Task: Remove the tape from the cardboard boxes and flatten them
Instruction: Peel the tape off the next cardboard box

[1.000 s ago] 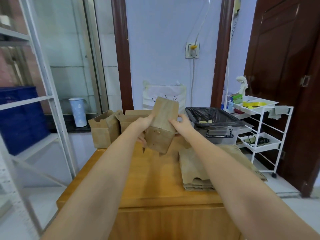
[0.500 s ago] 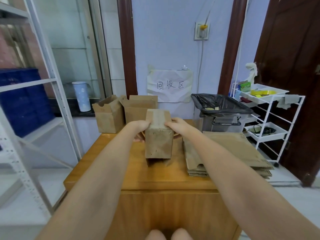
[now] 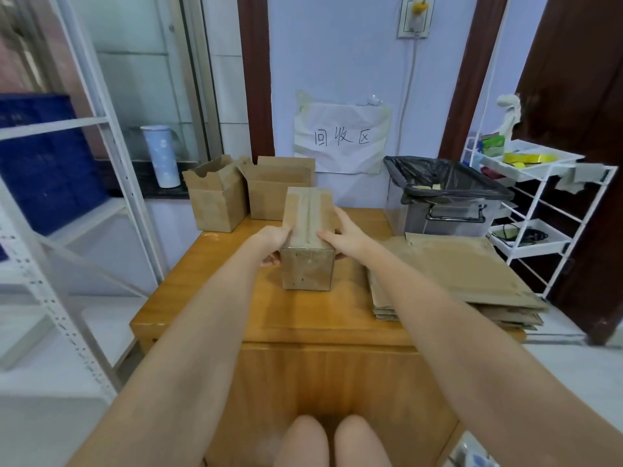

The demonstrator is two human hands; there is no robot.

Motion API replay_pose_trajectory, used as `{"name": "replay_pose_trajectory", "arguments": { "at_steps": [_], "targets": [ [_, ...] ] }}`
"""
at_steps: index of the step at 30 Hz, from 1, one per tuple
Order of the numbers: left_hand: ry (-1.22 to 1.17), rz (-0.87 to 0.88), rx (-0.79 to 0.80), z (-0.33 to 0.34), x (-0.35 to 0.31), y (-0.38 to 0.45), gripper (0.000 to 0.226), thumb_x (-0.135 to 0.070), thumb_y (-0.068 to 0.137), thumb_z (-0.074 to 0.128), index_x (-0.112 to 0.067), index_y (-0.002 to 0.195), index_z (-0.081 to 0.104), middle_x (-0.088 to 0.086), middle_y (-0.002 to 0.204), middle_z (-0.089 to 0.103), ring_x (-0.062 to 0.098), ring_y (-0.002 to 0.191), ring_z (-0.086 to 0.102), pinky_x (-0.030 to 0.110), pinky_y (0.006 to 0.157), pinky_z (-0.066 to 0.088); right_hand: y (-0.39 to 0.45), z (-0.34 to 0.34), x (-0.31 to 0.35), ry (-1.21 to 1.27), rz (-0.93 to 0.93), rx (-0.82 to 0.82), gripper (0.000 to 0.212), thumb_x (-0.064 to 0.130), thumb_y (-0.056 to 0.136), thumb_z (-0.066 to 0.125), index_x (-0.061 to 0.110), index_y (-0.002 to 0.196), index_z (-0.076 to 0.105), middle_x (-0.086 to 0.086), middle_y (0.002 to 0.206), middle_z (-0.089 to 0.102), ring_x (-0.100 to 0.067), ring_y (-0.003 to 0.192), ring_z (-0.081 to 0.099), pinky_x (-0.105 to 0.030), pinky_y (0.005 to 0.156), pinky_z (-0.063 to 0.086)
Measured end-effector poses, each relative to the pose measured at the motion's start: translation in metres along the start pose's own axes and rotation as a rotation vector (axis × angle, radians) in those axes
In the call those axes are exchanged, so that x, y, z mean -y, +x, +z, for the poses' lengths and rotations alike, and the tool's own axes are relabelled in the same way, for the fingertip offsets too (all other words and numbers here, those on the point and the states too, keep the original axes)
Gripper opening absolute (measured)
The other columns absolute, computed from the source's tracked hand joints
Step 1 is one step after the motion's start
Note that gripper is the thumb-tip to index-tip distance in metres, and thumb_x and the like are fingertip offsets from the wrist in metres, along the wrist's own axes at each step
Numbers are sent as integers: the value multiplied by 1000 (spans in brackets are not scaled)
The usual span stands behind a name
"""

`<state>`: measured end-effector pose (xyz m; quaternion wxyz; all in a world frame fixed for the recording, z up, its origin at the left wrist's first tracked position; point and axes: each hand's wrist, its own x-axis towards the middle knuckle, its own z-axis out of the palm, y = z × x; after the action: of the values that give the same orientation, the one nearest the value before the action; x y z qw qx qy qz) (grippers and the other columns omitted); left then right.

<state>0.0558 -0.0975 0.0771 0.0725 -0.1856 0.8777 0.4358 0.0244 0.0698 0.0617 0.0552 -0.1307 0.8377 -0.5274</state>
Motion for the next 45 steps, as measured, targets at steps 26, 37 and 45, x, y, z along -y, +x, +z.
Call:
{"name": "replay_pose_trajectory", "arguments": {
  "at_steps": [26, 37, 45],
  "targets": [
    [63, 119, -35, 8, -1, 38, 56, -51, 101, 25, -15, 139, 45, 15, 114, 65, 16, 45, 56, 30, 59, 39, 33, -5, -4, -153, 81, -48, 65, 39, 90, 55, 28, 149, 29, -1, 142, 45, -22, 112, 56, -38, 85, 55],
    [47, 75, 23, 5, -4, 35, 52, -48, 102, 25, -18, 141, 39, 13, 127, 60, 17, 50, 62, 36, 72, 49, 36, -11, 5, -212, 83, -29, 61, 34, 88, 61, 16, 143, 43, -4, 119, 59, -20, 96, 61, -29, 63, 57],
    [42, 37, 134, -7, -6, 15, 50, -52, 101, 25, -28, 144, 34, 12, 80, 65, 6, 24, 40, 23, 48, 17, 19, -29, 16, -788, -345, 72, 31, 32, 91, 62, 10, 112, 67, -3, 121, 59, -20, 111, 57, -29, 88, 44]
  ]
}}
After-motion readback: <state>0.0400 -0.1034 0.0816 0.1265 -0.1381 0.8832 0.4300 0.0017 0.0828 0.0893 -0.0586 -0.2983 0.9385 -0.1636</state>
